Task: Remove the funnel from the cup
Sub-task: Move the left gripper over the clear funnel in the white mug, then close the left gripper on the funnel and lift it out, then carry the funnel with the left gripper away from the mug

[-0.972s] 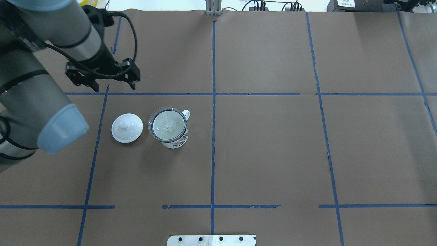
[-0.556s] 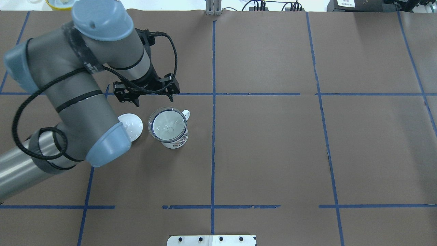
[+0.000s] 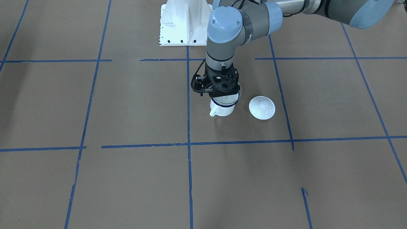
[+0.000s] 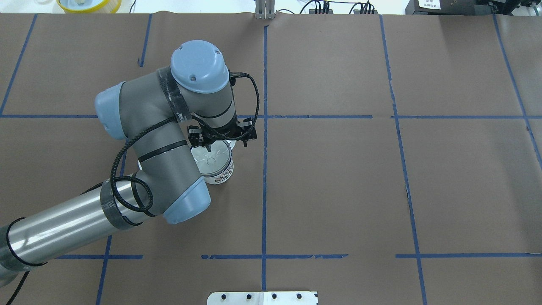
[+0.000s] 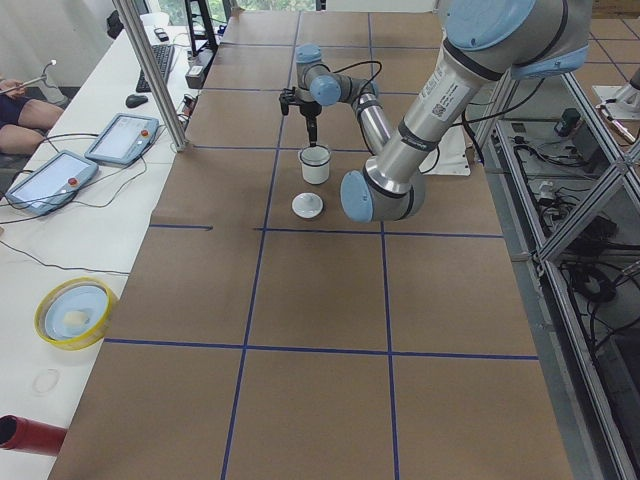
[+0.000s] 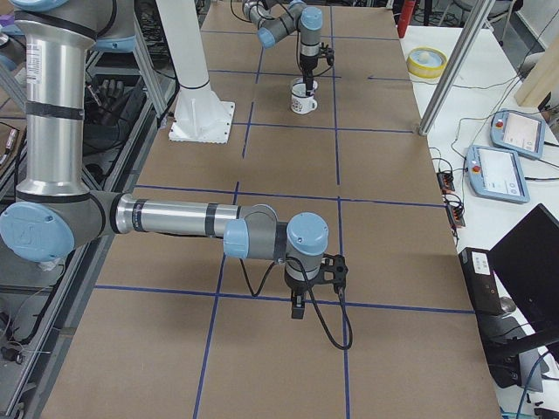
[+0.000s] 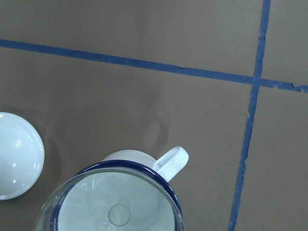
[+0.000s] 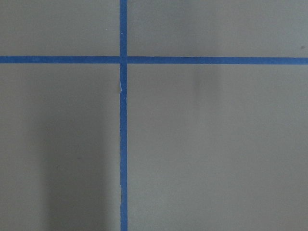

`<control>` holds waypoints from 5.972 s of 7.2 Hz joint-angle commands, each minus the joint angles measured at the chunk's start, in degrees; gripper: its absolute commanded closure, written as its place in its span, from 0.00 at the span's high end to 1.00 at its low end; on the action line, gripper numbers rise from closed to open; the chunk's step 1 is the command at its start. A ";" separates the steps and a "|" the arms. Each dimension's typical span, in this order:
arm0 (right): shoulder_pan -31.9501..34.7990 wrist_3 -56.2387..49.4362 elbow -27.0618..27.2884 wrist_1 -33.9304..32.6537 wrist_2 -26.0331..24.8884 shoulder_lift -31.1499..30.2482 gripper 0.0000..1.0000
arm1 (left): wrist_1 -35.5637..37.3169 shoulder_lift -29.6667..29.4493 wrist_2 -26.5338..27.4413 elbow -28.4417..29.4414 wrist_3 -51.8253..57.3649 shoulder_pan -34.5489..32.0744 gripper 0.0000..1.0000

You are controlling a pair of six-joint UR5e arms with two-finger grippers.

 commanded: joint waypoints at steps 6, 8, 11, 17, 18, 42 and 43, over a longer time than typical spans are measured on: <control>0.00 0.00 0.00 0.00 0.00 0.00 1.00 | -0.21 1.01 0.46 -0.75 0.55 0.30 0.14; 0.00 0.00 0.00 0.00 0.00 0.00 1.00 | 1.97 1.45 0.46 -3.55 0.55 0.03 0.06; 0.00 0.00 0.00 0.00 0.00 0.00 1.00 | 12.15 1.10 0.64 -13.99 0.73 -1.62 0.00; 0.00 0.00 0.00 0.00 0.00 0.00 1.00 | -13.56 8.19 4.90 -8.52 -17.39 -15.87 0.00; 0.00 0.00 0.00 0.00 0.00 0.00 1.00 | -25.58 8.91 8.60 -1.96 -24.08 -15.79 0.00; 0.00 0.00 0.00 0.00 0.00 0.00 1.00 | -27.48 23.33 17.92 -11.03 -16.38 -3.74 1.00; 0.00 0.00 0.00 0.00 0.00 0.00 1.00 | -24.24 23.16 12.55 -11.47 -12.93 -3.66 1.00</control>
